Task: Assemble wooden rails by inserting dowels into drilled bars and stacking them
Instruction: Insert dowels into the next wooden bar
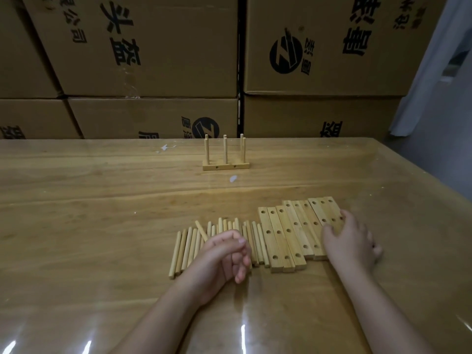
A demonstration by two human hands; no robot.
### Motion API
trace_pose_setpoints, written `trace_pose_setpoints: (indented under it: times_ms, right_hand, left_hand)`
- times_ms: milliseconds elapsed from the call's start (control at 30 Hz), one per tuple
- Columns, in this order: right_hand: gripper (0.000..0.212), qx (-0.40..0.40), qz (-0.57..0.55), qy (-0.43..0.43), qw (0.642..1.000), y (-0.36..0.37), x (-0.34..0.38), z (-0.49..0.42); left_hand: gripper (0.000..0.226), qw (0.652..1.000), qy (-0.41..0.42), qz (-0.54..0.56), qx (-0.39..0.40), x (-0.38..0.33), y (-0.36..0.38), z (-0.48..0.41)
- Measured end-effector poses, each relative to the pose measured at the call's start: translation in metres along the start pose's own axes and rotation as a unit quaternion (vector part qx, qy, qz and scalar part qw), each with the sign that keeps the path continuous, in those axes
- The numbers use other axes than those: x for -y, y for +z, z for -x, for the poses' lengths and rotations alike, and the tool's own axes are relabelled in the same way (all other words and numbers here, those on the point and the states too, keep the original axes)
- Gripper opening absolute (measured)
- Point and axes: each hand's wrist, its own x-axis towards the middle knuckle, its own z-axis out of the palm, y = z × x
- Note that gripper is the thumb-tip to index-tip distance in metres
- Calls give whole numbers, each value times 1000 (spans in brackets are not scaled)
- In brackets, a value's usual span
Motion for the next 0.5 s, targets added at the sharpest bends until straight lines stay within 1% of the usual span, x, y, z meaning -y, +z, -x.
trace_pose_setpoints:
  times_ms: [100,267,333,433,500]
  right_hand:
    - [45,-18,-44,0,999,0,-3,-2]
    - [39,-45,-117,10,992,-1,-5,-5]
    - [36,-53,-139,12,989,-1,-8,-9]
    - [33,-73,-198,25,977,0,-11,-13]
    - [31,-88,-254,35,963,-1,-10,-14]
  left_hand:
    - [19,1000,13,-5,-17,2,1,0]
    - [23,1000,-7,-5,7,1,1,0]
    - [21,1000,-9,-7,11,0,2,0]
    - [16,1000,-6,6,1,0,2,0]
    - [17,1000,-5,14,0,0,2,0]
